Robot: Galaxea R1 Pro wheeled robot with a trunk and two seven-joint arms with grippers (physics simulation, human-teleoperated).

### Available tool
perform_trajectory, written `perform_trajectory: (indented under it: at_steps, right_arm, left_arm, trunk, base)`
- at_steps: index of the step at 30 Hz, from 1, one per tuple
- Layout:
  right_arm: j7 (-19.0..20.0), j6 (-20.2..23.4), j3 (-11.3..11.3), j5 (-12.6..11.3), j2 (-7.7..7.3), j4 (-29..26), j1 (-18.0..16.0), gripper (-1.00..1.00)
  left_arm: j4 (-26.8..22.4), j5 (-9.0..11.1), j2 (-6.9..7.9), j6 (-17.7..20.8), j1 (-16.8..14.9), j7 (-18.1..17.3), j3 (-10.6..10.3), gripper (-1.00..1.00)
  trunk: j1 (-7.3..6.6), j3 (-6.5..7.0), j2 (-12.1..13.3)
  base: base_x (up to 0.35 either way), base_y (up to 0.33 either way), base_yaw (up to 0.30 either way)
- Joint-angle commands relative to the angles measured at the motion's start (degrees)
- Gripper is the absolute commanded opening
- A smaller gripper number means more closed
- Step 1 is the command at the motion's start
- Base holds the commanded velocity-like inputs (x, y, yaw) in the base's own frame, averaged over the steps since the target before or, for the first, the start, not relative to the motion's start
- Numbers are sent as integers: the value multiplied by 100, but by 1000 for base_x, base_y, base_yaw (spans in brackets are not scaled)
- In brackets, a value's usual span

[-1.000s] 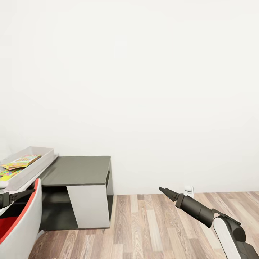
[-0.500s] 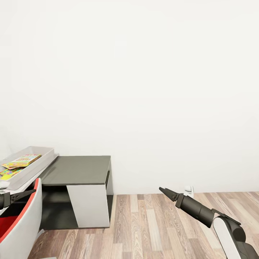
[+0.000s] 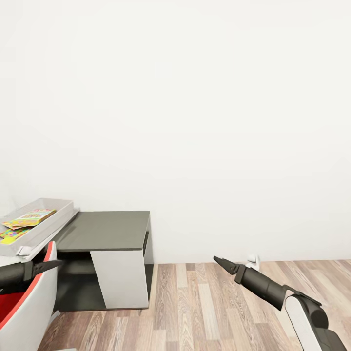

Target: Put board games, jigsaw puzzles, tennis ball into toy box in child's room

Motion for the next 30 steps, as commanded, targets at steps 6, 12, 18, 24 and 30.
perform_trajectory:
  at_steps: [6, 12, 18, 24, 30]
  right_arm:
    - [-393, 68, -3, 224, 12, 234, -12, 100]
    - [-544, 71, 265, 280, 10, 280, -3, 100]
    - [-819, 69, 617, 299, 12, 294, -28, 100]
    - [-1236, 70, 939, 289, 15, 333, -38, 100]
    - [-1376, 24, 1209, 304, 6, 802, -20, 100]
  left_arm:
    - [-256, -105, -325, 215, -5, -52, -407, 100]
    - [-308, -144, -454, 285, -5, -52, -662, 100]
    - [-292, -408, -495, 360, -5, -41, -926, 100]
    - [-73, -855, -738, 624, -5, 726, -991, 100]
    - [703, -1412, -1051, 625, -5, 2088, -997, 100]
  trunk:
    - [2, -2, -5]
    - [2, -2, -5]
    - [2, -2, -5]
    - [2, -2, -5]
    - [2, -2, -5]
  base:
    - [0, 0, 0]
    - [0, 0, 0]
    - [0, 0, 0]
    - [0, 0, 0]
    - [0, 0, 0]
